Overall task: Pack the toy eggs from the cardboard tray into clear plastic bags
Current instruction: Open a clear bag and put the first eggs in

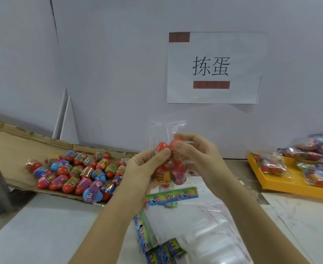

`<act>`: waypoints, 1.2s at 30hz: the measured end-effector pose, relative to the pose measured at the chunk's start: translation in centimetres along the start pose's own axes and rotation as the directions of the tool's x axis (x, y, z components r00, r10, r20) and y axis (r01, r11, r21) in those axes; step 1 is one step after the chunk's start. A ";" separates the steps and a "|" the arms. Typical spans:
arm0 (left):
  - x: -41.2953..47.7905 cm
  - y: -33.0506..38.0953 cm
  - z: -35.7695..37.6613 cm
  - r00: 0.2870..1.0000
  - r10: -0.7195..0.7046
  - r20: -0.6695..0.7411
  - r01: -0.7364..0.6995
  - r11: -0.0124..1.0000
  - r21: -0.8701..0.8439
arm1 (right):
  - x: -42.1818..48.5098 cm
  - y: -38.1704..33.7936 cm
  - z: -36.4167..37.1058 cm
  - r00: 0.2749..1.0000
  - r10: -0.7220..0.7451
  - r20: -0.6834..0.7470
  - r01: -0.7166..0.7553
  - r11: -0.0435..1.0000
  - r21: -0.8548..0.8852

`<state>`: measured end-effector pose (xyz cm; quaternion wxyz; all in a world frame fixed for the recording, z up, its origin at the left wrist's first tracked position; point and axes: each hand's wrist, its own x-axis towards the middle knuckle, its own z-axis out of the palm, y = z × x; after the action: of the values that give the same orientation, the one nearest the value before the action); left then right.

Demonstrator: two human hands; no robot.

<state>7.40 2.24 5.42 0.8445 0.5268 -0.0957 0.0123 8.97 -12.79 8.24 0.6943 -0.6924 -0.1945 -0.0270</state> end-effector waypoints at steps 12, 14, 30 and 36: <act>-0.4 0.7 1.3 0.997 0.052 -0.061 -0.047 0.996 0.069 | 0.0 -0.5 0.0 0.989 -0.079 -0.126 0.093 0.990 0.103; -0.4 0.7 1.2 0.994 0.059 -0.090 -0.053 0.996 0.065 | -0.1 -0.6 0.1 0.990 -0.076 -0.120 0.088 0.991 0.102; -0.5 1.0 1.6 0.996 0.004 -0.086 0.000 0.999 0.043 | 0.1 -1.4 -1.2 0.995 0.035 -0.096 -0.033 0.999 0.016; -0.7 0.9 1.7 0.999 0.035 -0.009 -0.034 0.998 0.043 | 0.1 -1.1 -1.3 0.984 0.031 -0.175 -0.029 0.999 0.018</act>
<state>6.34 1.23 6.84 0.8330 0.5431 -0.1006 0.0315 9.03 -14.04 9.37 0.7144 -0.6848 -0.1223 -0.0760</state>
